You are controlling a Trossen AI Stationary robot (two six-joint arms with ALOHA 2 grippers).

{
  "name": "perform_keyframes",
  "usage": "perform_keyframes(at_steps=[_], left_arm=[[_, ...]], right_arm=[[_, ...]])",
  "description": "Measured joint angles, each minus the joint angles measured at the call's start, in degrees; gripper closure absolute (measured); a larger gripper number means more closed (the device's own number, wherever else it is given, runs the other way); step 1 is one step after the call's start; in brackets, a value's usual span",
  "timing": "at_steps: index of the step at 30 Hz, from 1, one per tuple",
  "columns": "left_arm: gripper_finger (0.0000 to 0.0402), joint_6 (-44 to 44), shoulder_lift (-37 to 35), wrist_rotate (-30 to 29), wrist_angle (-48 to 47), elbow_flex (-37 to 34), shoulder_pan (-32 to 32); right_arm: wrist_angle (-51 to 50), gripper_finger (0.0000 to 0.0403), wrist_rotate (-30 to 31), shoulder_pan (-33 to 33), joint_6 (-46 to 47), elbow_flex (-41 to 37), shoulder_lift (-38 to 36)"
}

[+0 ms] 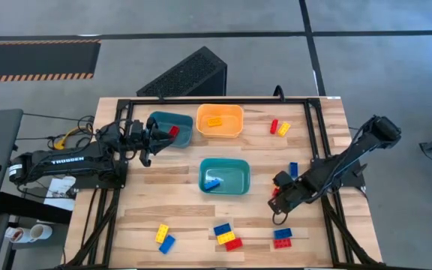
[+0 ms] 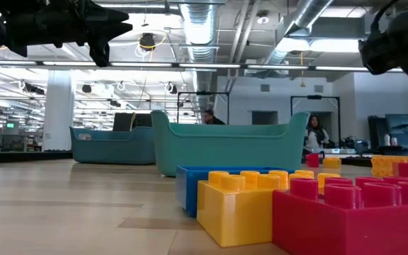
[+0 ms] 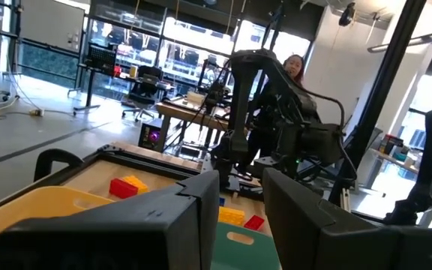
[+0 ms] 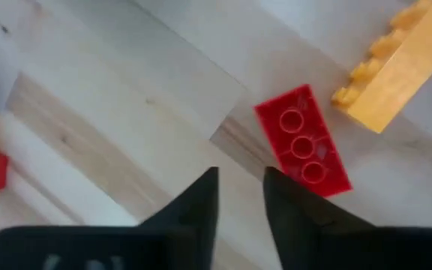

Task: Sort & place blocks by color
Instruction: Put the red game piece into the blue bin

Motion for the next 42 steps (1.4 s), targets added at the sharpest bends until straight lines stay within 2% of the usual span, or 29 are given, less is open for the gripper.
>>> perform_keyframes(at_steps=[7, 12, 18, 24, 32, 42], left_arm=[[0.0310, 0.04, -0.01, -0.01, 0.00, 0.00, 0.00], [0.0310, 0.02, 0.01, -0.02, -0.07, 0.00, 0.00], [0.0310, 0.04, -0.01, 0.04, -0.38, 0.00, 0.00], [0.0310, 0.02, 0.01, 0.02, -0.72, 0.00, 0.00], [0.0310, 0.02, -0.01, -0.02, -0.70, 0.00, 0.00], [0.0310, 0.02, 0.01, -0.07, -0.68, 0.00, 0.00]], right_arm=[[-0.53, 0.0143, -0.04, -1.21, -3.08, 0.00, 0.02], [0.33, 0.0093, -0.04, -1.04, -6.38, -0.03, 1.29], [0.86, 0.0086, -0.65, -0.45, -11.45, -0.07, 7.15], [0.36, 0.0092, -0.03, -0.49, -12.36, 0.31, 11.77], [2.05, 0.0101, -0.34, -0.49, -11.66, 0.13, 10.41], [1.51, 0.0101, -0.58, -1.06, -13.47, 7.42, 9.25]])
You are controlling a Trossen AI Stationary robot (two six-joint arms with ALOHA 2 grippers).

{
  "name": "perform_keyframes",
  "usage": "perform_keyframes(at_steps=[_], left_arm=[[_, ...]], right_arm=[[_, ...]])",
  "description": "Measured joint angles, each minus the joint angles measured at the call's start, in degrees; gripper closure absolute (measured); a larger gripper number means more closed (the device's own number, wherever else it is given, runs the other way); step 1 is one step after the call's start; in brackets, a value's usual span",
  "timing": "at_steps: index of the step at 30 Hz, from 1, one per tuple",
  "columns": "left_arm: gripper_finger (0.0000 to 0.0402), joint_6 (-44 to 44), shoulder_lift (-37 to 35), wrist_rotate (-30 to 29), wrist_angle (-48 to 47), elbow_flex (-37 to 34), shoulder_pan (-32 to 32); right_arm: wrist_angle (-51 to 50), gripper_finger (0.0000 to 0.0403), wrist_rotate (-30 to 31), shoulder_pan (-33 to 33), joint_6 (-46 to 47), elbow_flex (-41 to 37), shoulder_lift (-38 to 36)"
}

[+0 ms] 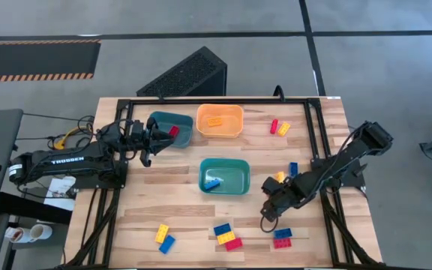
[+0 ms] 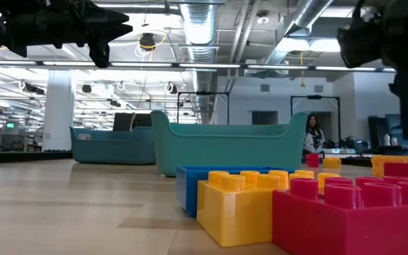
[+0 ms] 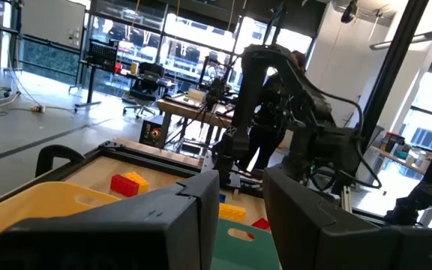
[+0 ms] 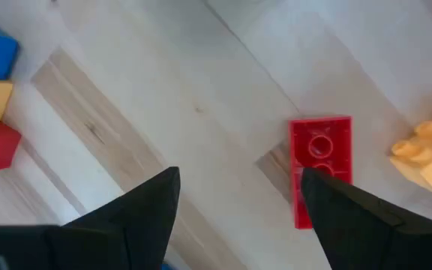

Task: Sort & place blocks by color
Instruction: Put the red game piece into the blue bin

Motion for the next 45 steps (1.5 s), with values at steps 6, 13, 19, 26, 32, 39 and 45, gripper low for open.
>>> perform_keyframes(at_steps=[6, 13, 19, 26, 32, 39, 45], left_arm=[[0.0310, 0.00, 0.00, 0.35, -0.01, 0.00, -0.01], [0.0310, 0.32, 0.00, 0.33, 0.00, 0.00, 0.00], [0.0310, 0.35, 0.00, 0.28, -0.02, 0.00, 0.00], [0.0310, 0.28, 0.00, 0.19, -0.24, 0.00, 0.00], [0.0310, 0.28, -0.01, 0.09, -0.30, 0.00, 0.00], [0.0310, 0.26, 0.00, 0.09, -0.32, 0.00, 0.00], [0.0310, 0.24, -0.01, 0.09, -0.33, 0.00, 0.00]], right_arm=[[-7.93, 0.0101, 0.00, 0.02, 2.94, 0.45, 0.13], [-10.69, 0.0101, 0.15, 0.02, 5.21, 0.04, 0.13], [-5.44, 0.0101, 0.20, 0.24, 6.78, -3.79, 0.15], [-2.93, 0.0101, 0.60, 1.46, 9.32, -7.99, 0.13], [3.71, 0.0101, 3.29, 1.40, 8.01, -8.82, 0.13], [4.89, 0.0108, 6.89, 1.28, 8.72, -8.82, 0.13], [5.54, 0.0141, 7.19, 1.20, 9.28, -8.82, 0.18]])
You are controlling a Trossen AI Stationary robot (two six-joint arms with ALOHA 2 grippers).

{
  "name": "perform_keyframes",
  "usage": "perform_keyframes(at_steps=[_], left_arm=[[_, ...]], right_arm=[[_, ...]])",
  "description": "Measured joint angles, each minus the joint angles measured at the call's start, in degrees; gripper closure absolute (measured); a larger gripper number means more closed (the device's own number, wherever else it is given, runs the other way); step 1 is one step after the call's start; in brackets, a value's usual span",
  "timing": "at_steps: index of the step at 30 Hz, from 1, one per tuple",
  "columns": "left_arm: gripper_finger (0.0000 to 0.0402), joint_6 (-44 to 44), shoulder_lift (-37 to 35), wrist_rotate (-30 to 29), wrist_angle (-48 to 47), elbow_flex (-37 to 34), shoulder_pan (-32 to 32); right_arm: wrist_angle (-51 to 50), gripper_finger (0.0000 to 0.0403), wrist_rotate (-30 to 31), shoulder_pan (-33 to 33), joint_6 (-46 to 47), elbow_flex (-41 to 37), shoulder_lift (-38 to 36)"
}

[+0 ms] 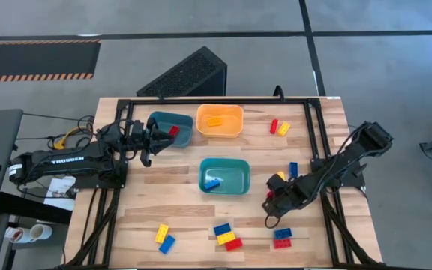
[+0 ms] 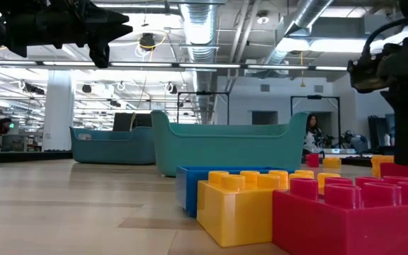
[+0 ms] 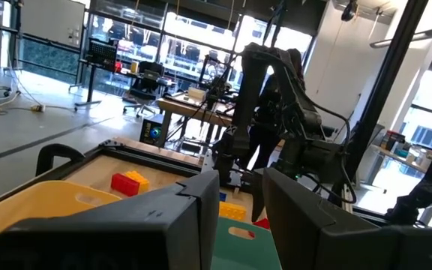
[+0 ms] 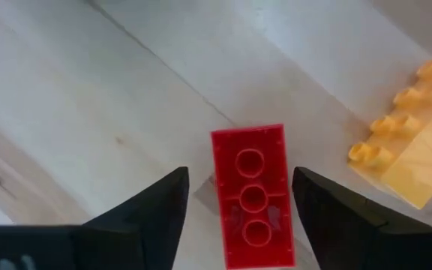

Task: Sort & place blocks by color
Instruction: Put the red game piece into the blue bin

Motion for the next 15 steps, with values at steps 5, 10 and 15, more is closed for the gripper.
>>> perform_keyframes(at_steps=[5, 10, 15], left_arm=[[0.0310, -0.02, -0.01, -0.05, 0.00, 0.00, -0.01], [0.0310, -0.31, 0.01, -0.09, -0.12, 0.02, 0.00], [0.0310, -0.31, -0.01, -0.11, -0.15, 0.00, -0.02]], right_arm=[[5.80, 0.0165, -2.47, 0.28, -4.72, 0.37, 4.89], [1.62, 0.0189, -5.20, -0.15, -5.13, 4.48, 12.23], [-8.37, 0.0239, -5.44, -0.17, -6.39, 11.39, 14.44]])
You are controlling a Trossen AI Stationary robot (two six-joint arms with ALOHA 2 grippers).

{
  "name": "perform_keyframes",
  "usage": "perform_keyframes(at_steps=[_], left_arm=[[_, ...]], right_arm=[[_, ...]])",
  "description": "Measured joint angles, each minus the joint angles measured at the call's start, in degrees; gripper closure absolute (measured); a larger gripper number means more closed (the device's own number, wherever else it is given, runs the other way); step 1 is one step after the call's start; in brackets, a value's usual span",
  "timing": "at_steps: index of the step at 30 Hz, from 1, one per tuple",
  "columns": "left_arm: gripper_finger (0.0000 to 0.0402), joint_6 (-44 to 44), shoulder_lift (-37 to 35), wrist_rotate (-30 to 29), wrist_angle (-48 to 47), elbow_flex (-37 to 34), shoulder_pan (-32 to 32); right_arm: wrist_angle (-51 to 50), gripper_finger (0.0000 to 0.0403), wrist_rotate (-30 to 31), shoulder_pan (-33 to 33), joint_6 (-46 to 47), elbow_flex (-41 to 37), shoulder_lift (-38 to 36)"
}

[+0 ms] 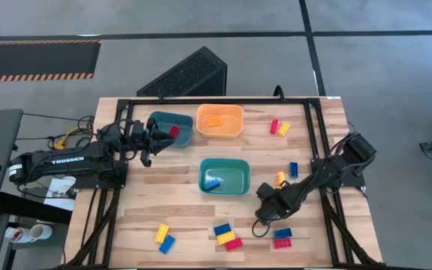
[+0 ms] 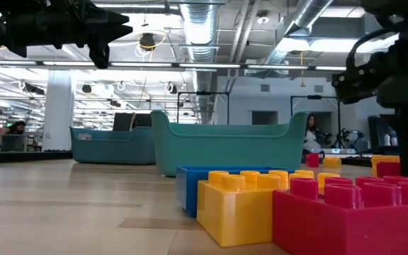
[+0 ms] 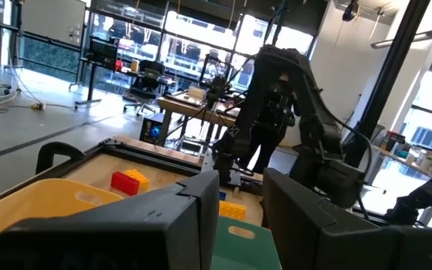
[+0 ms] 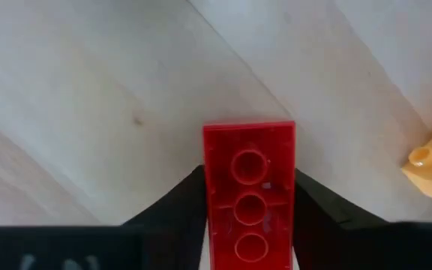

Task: Sort & place blocks by color
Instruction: Put the red game piece into the blue bin

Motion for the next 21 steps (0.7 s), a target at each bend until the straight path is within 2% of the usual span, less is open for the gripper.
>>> perform_keyframes(at_steps=[2, 4, 9, 13, 16, 19, 21], left_arm=[[0.0310, 0.62, 0.00, -0.03, -0.03, 0.01, 0.02], [0.0310, 1.26, 0.00, -0.09, -0.34, 0.02, 0.01], [0.0310, 2.07, 0.02, -1.42, -1.38, 0.02, 0.02], [0.0310, 6.51, 0.00, -3.18, -1.51, 0.02, 0.00], [0.0303, 8.40, 0.02, -3.85, -3.31, 0.02, 0.04], [0.0280, 9.01, 0.32, -2.09, -4.20, 0.02, 0.00], [0.0258, 8.73, 0.44, 0.24, -4.05, 0.02, -0.05]], right_arm=[[-5.22, 0.0261, 0.86, 0.07, -1.21, 2.52, -1.02], [-8.85, 0.0269, 4.27, 0.12, -1.18, 5.64, -3.45], [-10.32, 0.0265, 18.39, 0.00, -0.27, 9.64, -8.66], [-3.59, 0.0244, 30.15, -0.69, -1.47, 10.58, -11.71], [4.76, 0.0247, 36.90, -2.16, -8.74, 10.39, -12.13], [15.89, 0.0259, 40.35, -4.71, -19.06, 10.51, -11.70], [23.58, 0.0263, 39.91, -6.86, -27.12, 10.47, -11.40]])
